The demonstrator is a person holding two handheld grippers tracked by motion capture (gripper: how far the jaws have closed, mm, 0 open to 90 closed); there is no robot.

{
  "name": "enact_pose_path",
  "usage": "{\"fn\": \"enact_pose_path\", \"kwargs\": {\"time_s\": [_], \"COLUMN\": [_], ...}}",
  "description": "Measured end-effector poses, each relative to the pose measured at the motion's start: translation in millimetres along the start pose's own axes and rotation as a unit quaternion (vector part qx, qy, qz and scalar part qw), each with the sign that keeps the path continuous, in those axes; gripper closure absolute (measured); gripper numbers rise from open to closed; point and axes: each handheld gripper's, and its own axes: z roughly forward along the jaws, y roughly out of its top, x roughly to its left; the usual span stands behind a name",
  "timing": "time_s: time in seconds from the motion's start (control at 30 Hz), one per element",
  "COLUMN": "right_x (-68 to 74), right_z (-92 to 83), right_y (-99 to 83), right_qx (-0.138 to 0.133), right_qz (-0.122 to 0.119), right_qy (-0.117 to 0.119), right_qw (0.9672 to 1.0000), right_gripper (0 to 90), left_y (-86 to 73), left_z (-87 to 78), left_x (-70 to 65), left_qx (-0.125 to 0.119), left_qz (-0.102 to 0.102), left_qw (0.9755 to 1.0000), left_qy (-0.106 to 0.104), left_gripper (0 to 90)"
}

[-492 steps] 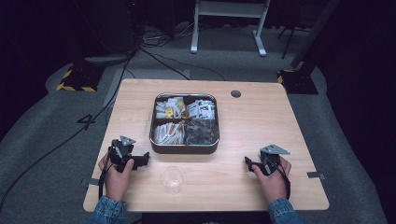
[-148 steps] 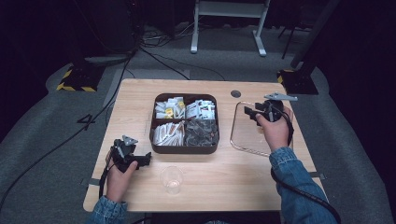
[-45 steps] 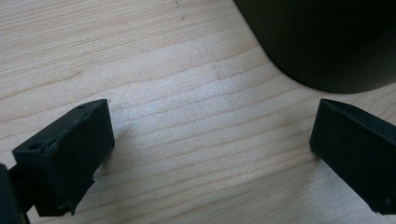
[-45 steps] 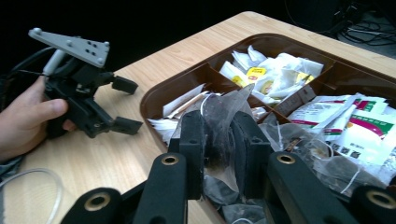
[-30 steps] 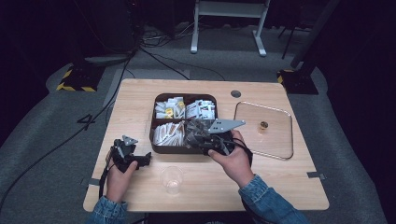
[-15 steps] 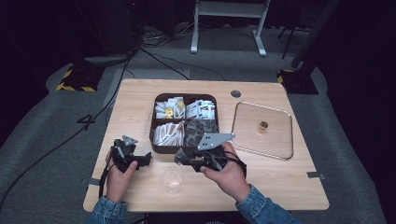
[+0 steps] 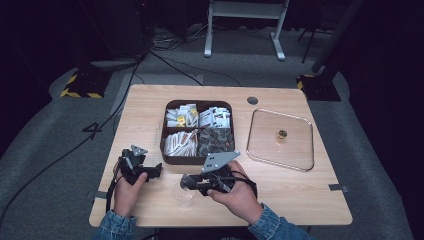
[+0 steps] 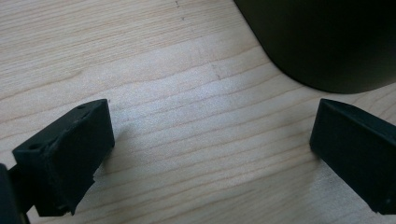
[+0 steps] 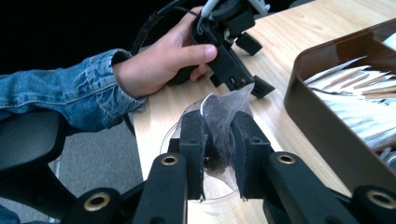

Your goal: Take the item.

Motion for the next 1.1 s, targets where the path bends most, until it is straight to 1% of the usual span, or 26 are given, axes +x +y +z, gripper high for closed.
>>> {"fn": "enact_pose_path", "kwargs": {"time_s": [0.17, 0.27, 0.43, 0.5, 0.53, 0.57, 0.67, 0.83, 1.0, 1.1], "right_x": [-0.5, -1.3, -1.4, -1.4, -1.4, -1.0, -0.1, -1.8, -5.2, -9.6], "right_z": [7.8, 11.9, 17.6, 20.1, 21.3, 22.0, 21.7, 18.7, 12.7, 6.3], "right_y": [-3.3, -5.8, -9.3, -10.6, -11.2, -11.7, -11.8, -9.6, -6.6, -3.9], "right_qx": [0.014, 0.021, 0.032, 0.035, 0.034, 0.030, 0.024, 0.014, 0.003, -0.004], "right_qz": [0.002, 0.005, 0.002, 0.001, 0.000, -0.001, 0.000, 0.001, 0.002, 0.006], "right_qy": [0.008, 0.010, 0.010, 0.011, 0.013, 0.014, 0.015, 0.009, -0.005, -0.020], "right_qw": [0.9999, 0.9997, 0.9994, 0.9993, 0.9993, 0.9994, 0.9996, 0.9999, 1.0000, 0.9998], "right_gripper": [75.5, 75.5, 74.6, 68.1, 64.3, 62.5, 59.0, 54.4, 50.6, 47.4], "left_y": [0.0, 0.0, 0.0, 0.1, 0.1, 0.1, 0.0, 0.0, 0.0, 0.1], "left_z": [0.0, 0.0, -0.1, -0.2, -0.2, -0.2, 0.0, 0.0, 0.0, -0.1], "left_x": [0.0, 0.0, 0.1, 0.1, 0.1, 0.1, 0.0, 0.0, 0.0, 0.1], "left_qx": [0.000, 0.000, 0.000, 0.001, 0.001, 0.001, 0.000, 0.000, 0.000, 0.001], "left_qz": [0.000, 0.000, 0.000, 0.000, 0.000, 0.000, 0.000, 0.000, 0.000, 0.000], "left_qw": [1.0000, 1.0000, 1.0000, 1.0000, 1.0000, 1.0000, 1.0000, 1.0000, 1.0000, 1.0000], "left_qy": [0.000, 0.000, -0.001, -0.001, 0.000, -0.001, 0.000, 0.000, 0.000, 0.000], "left_gripper": [0.1, 0.1, 0.1, 0.1, 0.1, 0.1, 0.1, 0.1, 0.1, 0.1]}}
